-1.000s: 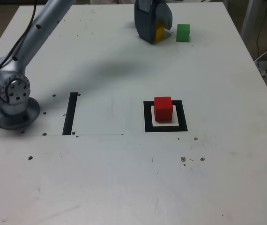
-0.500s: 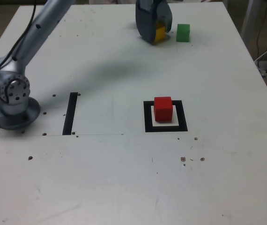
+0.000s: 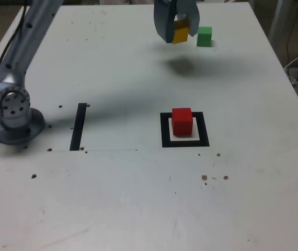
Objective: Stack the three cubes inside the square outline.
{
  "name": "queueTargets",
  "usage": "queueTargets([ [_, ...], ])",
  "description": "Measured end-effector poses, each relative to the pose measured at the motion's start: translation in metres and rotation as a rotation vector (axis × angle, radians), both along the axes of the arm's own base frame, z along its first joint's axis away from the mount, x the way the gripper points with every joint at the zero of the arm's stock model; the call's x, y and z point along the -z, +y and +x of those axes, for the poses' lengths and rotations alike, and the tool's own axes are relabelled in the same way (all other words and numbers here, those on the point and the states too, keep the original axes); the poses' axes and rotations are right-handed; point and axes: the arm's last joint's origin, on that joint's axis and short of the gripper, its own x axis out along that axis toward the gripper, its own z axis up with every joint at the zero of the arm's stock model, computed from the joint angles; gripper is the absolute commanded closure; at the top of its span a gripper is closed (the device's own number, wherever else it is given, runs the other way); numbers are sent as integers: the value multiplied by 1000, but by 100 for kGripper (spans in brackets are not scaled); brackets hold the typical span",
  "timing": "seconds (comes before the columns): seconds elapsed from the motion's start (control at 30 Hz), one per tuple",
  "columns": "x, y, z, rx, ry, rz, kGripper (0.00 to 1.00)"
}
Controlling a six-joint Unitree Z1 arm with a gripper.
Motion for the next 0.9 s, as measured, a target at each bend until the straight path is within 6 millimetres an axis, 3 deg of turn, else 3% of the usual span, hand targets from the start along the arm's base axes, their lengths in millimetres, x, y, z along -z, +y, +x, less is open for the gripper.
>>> queueTargets([
  [0.3, -17, -83, -5, 139, 14, -17, 72],
  [0.37, -19, -94, -7, 155, 11, -19, 72],
  [0.6, -20, -152, -18, 231, -21, -18, 72],
  [0.9, -15, -196, -22, 301, -54, -28, 72],
])
